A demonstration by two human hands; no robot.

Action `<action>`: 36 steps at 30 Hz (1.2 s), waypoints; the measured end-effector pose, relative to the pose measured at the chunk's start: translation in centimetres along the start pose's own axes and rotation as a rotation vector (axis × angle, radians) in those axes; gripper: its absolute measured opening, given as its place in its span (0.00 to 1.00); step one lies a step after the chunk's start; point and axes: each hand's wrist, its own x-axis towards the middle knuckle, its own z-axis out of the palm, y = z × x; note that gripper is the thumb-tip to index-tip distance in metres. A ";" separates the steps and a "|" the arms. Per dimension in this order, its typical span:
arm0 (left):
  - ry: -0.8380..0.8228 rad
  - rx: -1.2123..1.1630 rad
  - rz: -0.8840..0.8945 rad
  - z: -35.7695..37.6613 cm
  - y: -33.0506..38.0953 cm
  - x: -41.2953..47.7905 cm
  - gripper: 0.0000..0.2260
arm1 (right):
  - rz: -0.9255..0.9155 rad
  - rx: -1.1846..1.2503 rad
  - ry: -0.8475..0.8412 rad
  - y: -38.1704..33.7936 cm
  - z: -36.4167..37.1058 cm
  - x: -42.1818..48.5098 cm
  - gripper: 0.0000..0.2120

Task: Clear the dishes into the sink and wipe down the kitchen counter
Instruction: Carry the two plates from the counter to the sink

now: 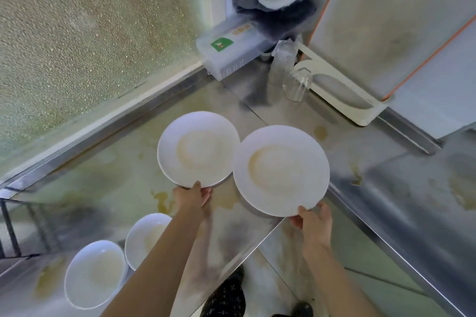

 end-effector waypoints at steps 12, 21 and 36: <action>-0.103 0.005 0.161 0.4 0.7 -2.0 0.12 | -0.061 0.056 0.095 0.0 -1.7 -0.7 0.12; -0.355 0.194 0.217 3.6 -3.9 -8.4 0.15 | -0.113 0.278 0.274 0.1 -10.3 -3.8 0.10; -0.894 0.589 0.339 7.1 -21.2 -28.8 0.12 | -0.130 0.624 0.765 12.6 -38.6 -16.5 0.11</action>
